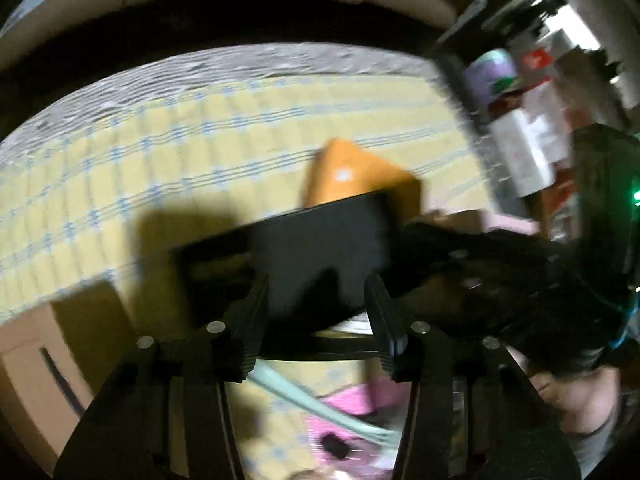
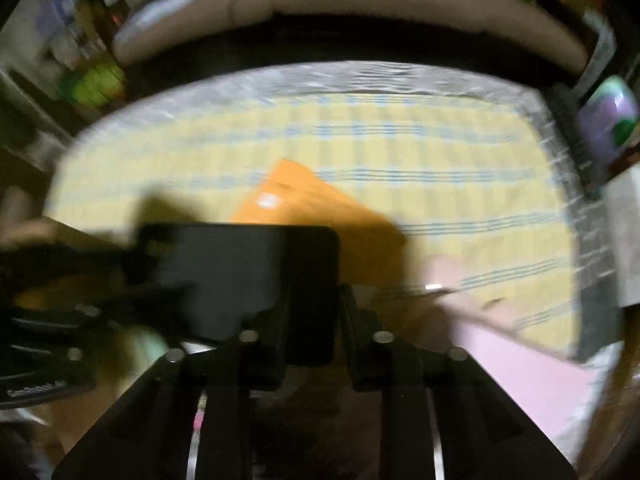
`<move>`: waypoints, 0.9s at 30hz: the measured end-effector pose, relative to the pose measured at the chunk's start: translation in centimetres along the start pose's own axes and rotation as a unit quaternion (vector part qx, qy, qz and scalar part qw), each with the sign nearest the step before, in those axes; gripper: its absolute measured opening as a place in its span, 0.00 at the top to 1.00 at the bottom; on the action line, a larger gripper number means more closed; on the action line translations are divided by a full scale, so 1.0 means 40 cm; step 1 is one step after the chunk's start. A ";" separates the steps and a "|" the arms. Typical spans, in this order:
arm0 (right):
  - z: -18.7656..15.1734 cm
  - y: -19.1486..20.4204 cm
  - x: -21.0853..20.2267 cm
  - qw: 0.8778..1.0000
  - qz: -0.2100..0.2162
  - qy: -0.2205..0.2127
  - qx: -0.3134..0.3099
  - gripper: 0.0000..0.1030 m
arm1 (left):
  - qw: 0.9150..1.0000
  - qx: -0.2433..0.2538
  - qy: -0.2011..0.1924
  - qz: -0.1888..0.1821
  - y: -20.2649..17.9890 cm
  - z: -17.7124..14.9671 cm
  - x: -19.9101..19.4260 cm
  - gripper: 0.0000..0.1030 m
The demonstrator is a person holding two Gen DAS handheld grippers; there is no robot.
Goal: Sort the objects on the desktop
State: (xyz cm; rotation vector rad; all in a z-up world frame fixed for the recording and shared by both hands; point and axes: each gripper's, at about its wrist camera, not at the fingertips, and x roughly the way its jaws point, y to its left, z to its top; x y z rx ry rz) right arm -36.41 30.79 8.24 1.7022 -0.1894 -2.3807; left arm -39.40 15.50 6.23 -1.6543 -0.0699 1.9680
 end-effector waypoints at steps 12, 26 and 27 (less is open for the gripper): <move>-0.003 0.034 -0.041 0.995 -0.093 -0.008 -0.042 0.82 | 0.994 0.075 0.011 0.084 -0.028 -0.015 -0.013 0.36; -0.040 0.020 -0.117 0.998 -0.009 -0.027 -0.061 0.23 | 0.887 0.421 0.111 0.153 -0.127 -0.025 0.090 0.00; -0.043 0.023 -0.124 0.997 -0.008 -0.029 -0.065 0.21 | 0.883 0.430 0.116 0.151 -0.128 -0.029 0.100 0.00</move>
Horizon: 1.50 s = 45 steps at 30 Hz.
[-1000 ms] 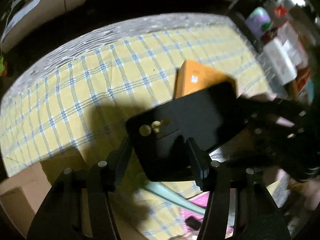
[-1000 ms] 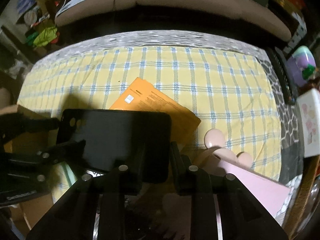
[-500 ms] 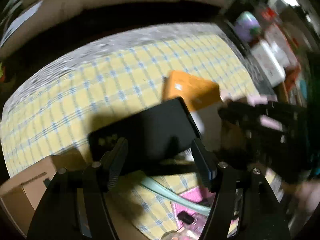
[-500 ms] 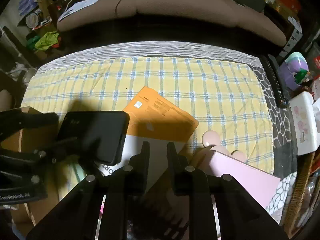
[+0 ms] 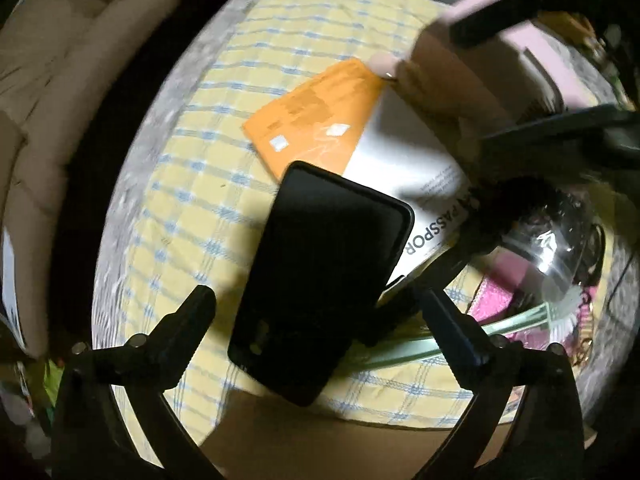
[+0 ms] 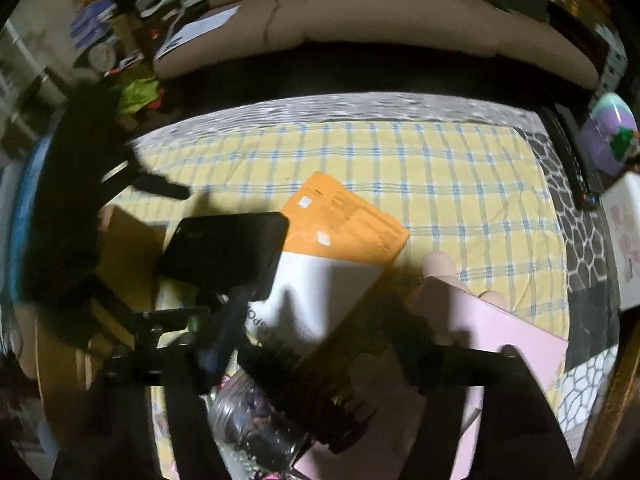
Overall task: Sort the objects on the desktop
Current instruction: 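Grasp a black phone on the table with the left tool, then lift the black phone with the left tool while the right tool carries the dragon-print phone toward the box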
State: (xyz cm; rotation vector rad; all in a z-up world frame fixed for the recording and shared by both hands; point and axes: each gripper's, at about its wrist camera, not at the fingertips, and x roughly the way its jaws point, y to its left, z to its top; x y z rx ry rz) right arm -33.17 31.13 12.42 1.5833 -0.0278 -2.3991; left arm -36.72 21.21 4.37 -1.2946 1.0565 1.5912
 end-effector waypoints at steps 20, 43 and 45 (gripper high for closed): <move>-0.045 0.011 -0.043 0.999 0.032 -0.017 -0.033 0.19 | 0.995 0.043 0.083 -0.026 0.022 0.003 0.140 0.25; -0.134 0.107 -0.158 0.994 0.096 -0.040 0.024 0.20 | 0.996 -0.066 -0.003 0.065 -0.065 -0.094 -0.071 0.56; -0.151 0.114 -0.173 0.995 0.087 -0.039 0.010 0.20 | 0.998 -0.060 -0.014 0.028 -0.075 -0.094 -0.078 0.24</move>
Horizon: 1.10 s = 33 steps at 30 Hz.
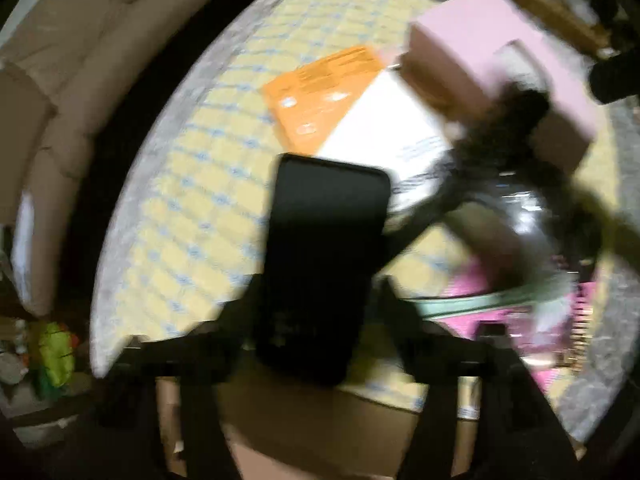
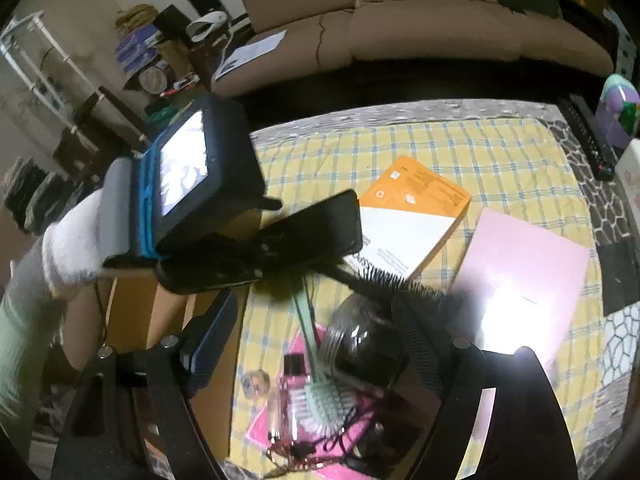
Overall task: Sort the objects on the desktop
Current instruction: 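Lift the black phone with the left tool while the right tool carries the dragon-print phone toward the box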
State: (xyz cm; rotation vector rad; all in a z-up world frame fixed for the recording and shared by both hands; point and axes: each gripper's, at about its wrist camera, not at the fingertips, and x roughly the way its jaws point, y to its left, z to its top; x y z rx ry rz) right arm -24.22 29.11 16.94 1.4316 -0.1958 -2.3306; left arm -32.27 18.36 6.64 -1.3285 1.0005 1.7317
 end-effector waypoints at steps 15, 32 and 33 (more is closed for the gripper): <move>-0.051 -0.070 0.020 1.000 -0.010 0.013 -0.001 0.20 | 0.999 -0.015 0.000 0.040 -0.024 0.034 0.082 0.80; -0.054 -0.016 -0.041 0.999 0.032 -0.022 0.024 0.20 | 0.953 -0.188 -0.209 -0.113 0.053 -0.091 -0.214 0.92; -0.056 -0.013 -0.045 0.998 0.042 -0.027 0.028 0.20 | 0.941 -0.204 -0.232 -0.139 0.060 -0.120 -0.249 0.92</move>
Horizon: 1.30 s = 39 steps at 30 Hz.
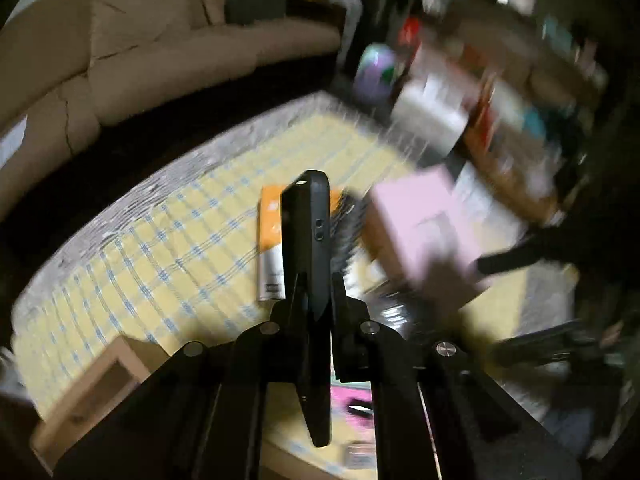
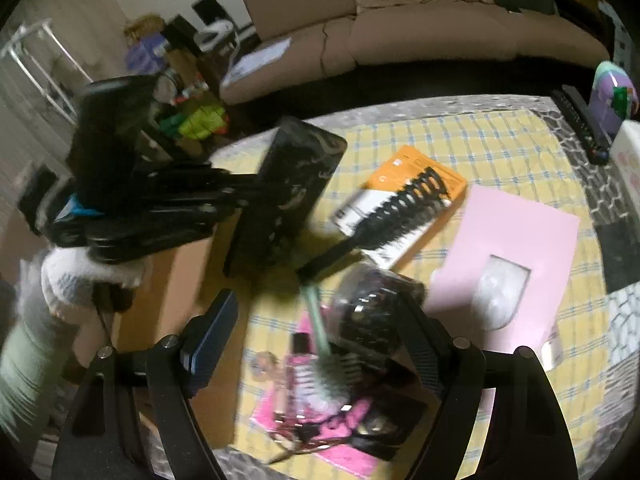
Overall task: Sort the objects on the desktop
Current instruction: 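Lift the black phone with the left tool while the right tool carries the dragon-print phone toward the box, then lower both phones into the cardboard box and open both tools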
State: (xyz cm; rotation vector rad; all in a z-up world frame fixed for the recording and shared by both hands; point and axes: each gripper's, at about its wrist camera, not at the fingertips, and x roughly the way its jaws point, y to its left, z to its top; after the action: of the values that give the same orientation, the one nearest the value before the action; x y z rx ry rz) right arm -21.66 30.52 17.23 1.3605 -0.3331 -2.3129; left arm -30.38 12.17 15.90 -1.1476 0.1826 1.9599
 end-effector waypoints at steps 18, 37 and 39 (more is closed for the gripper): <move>-0.080 0.376 0.064 0.989 0.122 -0.033 -0.074 0.00 | 0.940 -0.213 -0.204 -0.174 0.125 -0.312 -0.402 0.89; -0.057 0.534 0.248 0.992 0.046 0.043 -0.112 0.25 | 0.911 -0.302 -0.229 -0.162 0.304 -0.433 -0.368 0.88; -0.046 0.523 0.281 0.993 0.024 0.054 -0.101 0.25 | 0.906 -0.321 -0.234 -0.148 0.337 -0.441 -0.358 0.72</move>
State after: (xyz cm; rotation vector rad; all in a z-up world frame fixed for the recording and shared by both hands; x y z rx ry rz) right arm -19.70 6.82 16.36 1.3540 -0.0939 -2.1582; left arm -25.22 -13.63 13.31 -0.9675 -0.9011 1.9958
